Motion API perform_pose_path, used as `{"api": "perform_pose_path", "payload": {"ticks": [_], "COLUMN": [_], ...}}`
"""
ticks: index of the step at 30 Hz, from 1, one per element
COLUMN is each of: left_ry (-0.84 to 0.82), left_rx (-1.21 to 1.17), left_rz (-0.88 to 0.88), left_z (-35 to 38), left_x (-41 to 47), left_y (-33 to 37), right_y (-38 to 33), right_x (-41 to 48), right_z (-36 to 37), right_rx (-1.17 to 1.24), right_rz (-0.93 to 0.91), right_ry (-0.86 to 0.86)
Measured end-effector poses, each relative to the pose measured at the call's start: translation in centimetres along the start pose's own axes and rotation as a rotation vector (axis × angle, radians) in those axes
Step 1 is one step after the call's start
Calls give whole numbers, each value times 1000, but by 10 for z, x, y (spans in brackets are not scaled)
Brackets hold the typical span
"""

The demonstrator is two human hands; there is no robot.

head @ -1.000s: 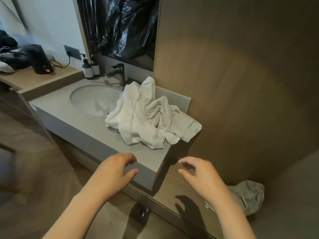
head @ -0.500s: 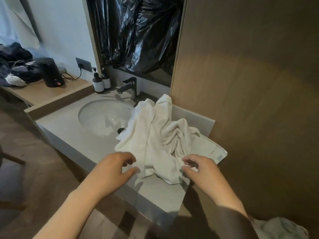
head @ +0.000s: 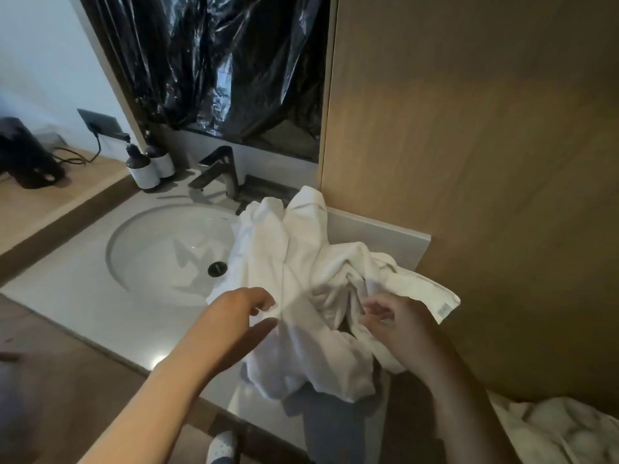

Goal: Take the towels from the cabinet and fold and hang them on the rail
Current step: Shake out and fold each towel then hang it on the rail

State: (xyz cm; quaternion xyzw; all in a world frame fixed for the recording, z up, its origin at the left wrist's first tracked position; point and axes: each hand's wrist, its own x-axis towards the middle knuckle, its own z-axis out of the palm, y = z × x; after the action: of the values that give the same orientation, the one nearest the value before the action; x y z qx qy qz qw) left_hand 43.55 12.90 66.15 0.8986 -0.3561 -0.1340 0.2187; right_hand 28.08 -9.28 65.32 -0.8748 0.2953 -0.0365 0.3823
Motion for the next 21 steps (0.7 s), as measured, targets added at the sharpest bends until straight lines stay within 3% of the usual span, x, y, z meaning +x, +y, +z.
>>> {"api": "perform_pose_path", "payload": {"ticks": [12,21], "left_ry": [-216,-332], "left_rx": [-37,-65], "left_rz": [261,414], "left_z": [-30,-26], "left_x": [89,102], "left_y": [-47,-72], "right_y": [-37,-77], "right_x": [-9,-34], "right_z": [41,96], "right_rx": [41,118], "right_rz": [296,443], "right_ry": [170,269]}}
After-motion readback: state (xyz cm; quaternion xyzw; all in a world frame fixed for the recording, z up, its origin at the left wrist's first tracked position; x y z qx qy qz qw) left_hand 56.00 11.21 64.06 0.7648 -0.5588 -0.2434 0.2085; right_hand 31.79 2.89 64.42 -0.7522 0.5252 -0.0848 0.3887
